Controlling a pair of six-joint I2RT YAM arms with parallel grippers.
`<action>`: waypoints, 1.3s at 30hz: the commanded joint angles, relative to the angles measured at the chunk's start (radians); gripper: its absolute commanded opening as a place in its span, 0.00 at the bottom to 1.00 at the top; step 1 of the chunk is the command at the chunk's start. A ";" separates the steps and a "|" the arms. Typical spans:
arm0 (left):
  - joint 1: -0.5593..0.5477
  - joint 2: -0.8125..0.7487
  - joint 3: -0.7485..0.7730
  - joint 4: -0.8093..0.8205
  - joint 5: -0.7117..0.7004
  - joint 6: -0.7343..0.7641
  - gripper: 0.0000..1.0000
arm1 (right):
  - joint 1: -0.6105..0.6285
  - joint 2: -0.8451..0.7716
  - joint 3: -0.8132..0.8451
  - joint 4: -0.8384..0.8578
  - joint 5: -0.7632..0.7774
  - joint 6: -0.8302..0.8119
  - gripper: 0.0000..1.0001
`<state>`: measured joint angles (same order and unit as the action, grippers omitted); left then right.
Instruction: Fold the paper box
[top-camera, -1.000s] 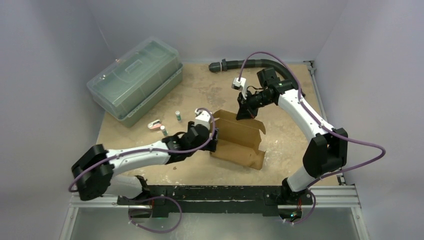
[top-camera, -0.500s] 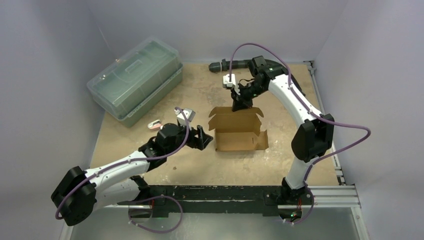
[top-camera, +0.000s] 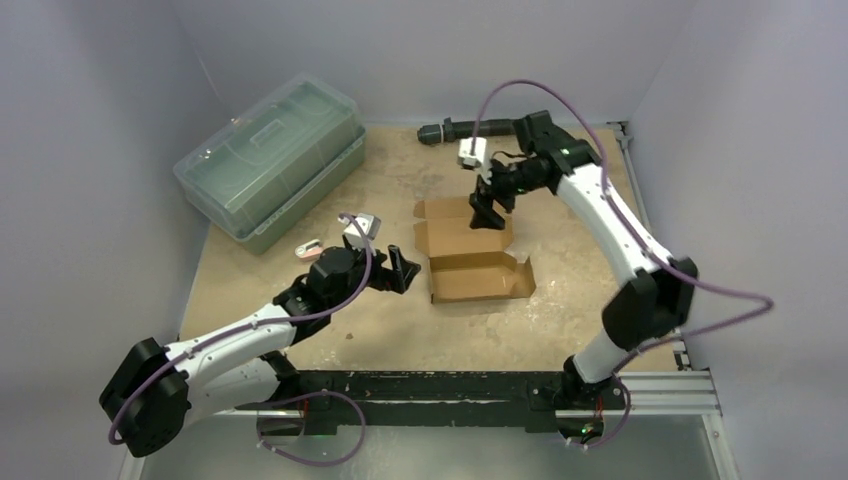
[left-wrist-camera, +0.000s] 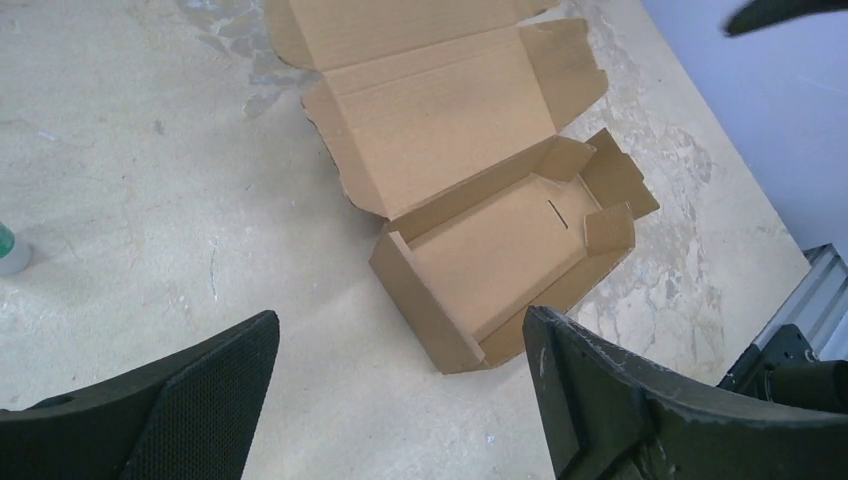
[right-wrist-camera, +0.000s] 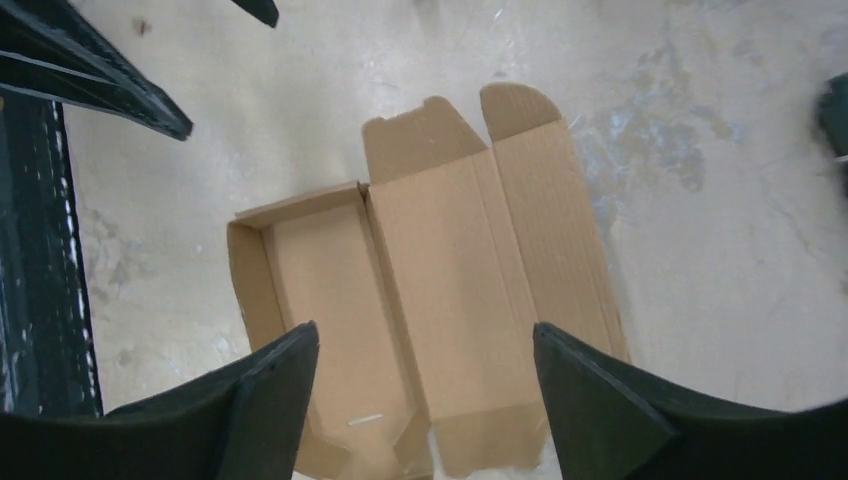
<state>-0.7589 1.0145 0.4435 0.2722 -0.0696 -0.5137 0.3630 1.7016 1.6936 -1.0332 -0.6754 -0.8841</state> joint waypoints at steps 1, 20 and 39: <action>0.014 -0.040 -0.027 0.037 -0.037 -0.050 0.97 | -0.085 -0.304 -0.227 0.266 -0.024 0.231 0.87; 0.064 0.116 -0.057 0.269 0.042 -0.301 0.98 | -0.303 -0.791 -1.012 0.957 0.006 0.848 0.99; 0.019 0.514 0.524 -0.029 0.150 0.023 0.40 | -0.329 -0.758 -1.021 0.980 0.074 0.901 0.46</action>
<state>-0.7113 1.4502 0.8349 0.3580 0.0196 -0.6506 0.0471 0.9550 0.6594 -0.0856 -0.6437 0.0040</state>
